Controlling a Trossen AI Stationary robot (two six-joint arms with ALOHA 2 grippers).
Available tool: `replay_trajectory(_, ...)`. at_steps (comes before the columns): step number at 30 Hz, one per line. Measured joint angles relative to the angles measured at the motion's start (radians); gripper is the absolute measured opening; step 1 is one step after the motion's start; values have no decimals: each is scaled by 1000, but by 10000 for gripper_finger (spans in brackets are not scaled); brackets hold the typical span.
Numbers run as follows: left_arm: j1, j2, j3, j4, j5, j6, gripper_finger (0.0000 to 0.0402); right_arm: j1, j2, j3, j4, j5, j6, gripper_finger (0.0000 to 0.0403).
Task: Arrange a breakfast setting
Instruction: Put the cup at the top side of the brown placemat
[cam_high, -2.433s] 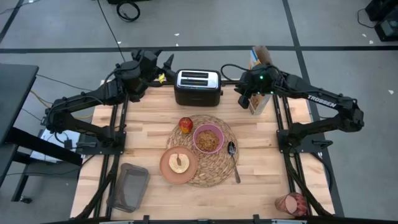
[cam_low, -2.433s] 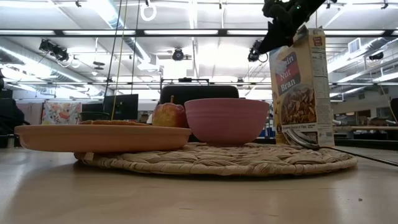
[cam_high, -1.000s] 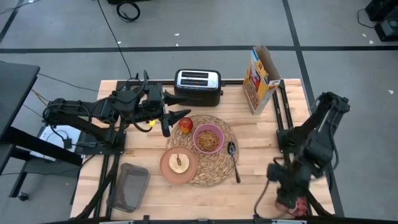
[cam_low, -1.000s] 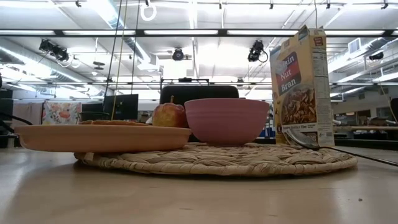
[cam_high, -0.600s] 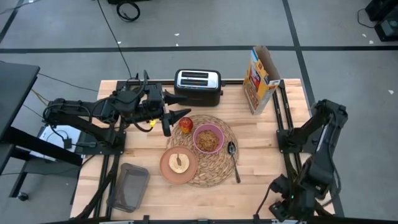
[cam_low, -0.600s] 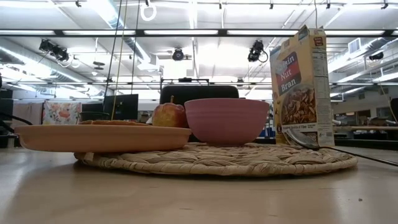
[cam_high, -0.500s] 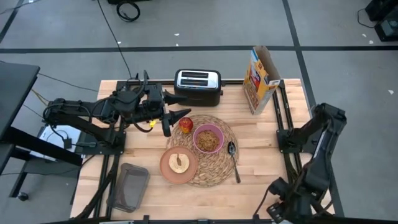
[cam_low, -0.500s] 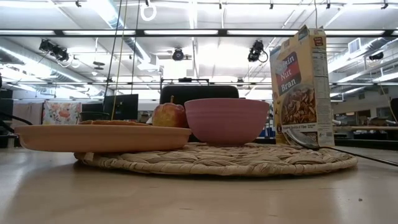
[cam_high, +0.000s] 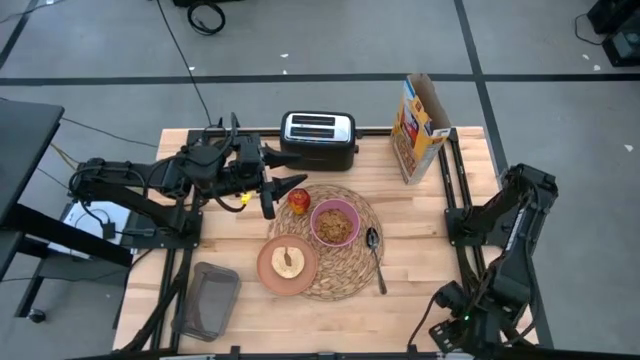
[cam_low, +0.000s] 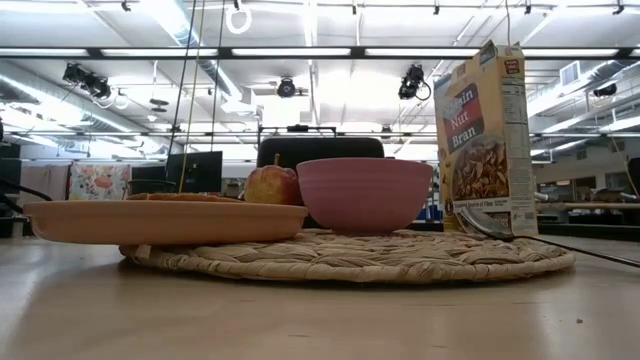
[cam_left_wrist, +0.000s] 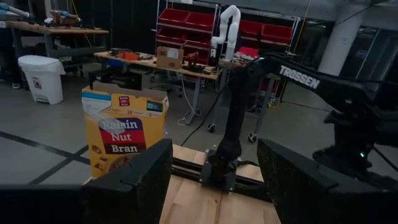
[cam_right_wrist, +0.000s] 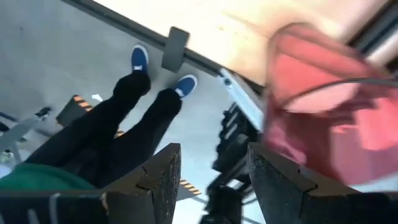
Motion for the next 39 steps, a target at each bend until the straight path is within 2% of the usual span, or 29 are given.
replay_trajectory(6,-2,0,0,0,0,-2,243,34,3,-1,-147,-93,-50,189)
replay_trajectory(14,-3,0,0,0,0,-15,243,31,31,-70,14,-57,-45,189)
replay_trajectory(20,9,0,0,0,0,-18,243,31,30,-111,1,-57,-26,186)
replay_trajectory(25,25,0,0,0,0,-18,243,30,30,-143,22,-57,-35,138)
replay_trajectory(31,29,0,0,0,0,-18,243,25,25,-142,16,-67,-80,20)
replay_trajectory(35,29,0,0,0,0,-18,243,-4,27,-110,-56,-88,-179,17)
replay_trajectory(39,29,-1,0,0,0,-20,243,-77,28,3,-262,-51,-383,11)
